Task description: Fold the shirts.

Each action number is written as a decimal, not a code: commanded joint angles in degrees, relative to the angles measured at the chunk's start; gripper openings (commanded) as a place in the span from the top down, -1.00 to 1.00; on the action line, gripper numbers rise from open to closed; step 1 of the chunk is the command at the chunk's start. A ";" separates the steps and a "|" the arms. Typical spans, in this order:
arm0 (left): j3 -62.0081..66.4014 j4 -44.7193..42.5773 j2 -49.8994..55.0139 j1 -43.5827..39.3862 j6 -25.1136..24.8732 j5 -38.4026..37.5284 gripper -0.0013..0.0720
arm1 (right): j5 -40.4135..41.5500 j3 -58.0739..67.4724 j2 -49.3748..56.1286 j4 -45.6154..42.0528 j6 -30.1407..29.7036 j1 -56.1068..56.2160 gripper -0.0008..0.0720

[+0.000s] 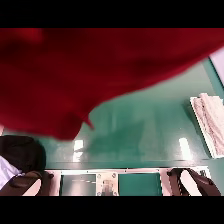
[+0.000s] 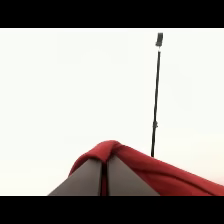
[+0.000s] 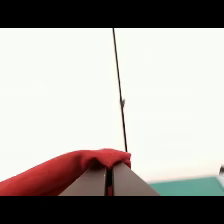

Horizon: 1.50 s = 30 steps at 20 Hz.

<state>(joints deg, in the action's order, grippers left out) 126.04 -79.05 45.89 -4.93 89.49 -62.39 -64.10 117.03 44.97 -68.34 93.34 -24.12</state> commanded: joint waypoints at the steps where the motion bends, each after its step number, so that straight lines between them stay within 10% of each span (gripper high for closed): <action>1: -1.40 -0.02 -1.29 0.02 0.04 -0.07 0.91 | 1.05 -2.91 -1.22 -2.19 0.11 0.04 0.93; 8: -30.12 3.39 4.59 0.02 -0.11 1.38 0.91 | 3.89 -32.02 5.55 11.78 -7.10 0.59 0.93; 13: -46.93 8.41 23.45 0.02 -7.96 20.24 0.91 | 19.89 -51.54 20.09 12.02 -9.62 5.35 0.93; 20: -35.76 13.44 52.24 0.04 -11.47 28.52 0.91 | 22.84 -43.23 48.30 18.58 -9.62 7.08 0.93; 30: -29.55 13.68 53.11 9.11 -13.79 18.27 0.91 | 14.21 -28.83 54.47 19.45 -11.50 7.13 0.93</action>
<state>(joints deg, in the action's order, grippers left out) 95.72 -65.47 98.63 1.76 77.54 -38.70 -45.74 86.15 98.61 -48.88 83.31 -16.95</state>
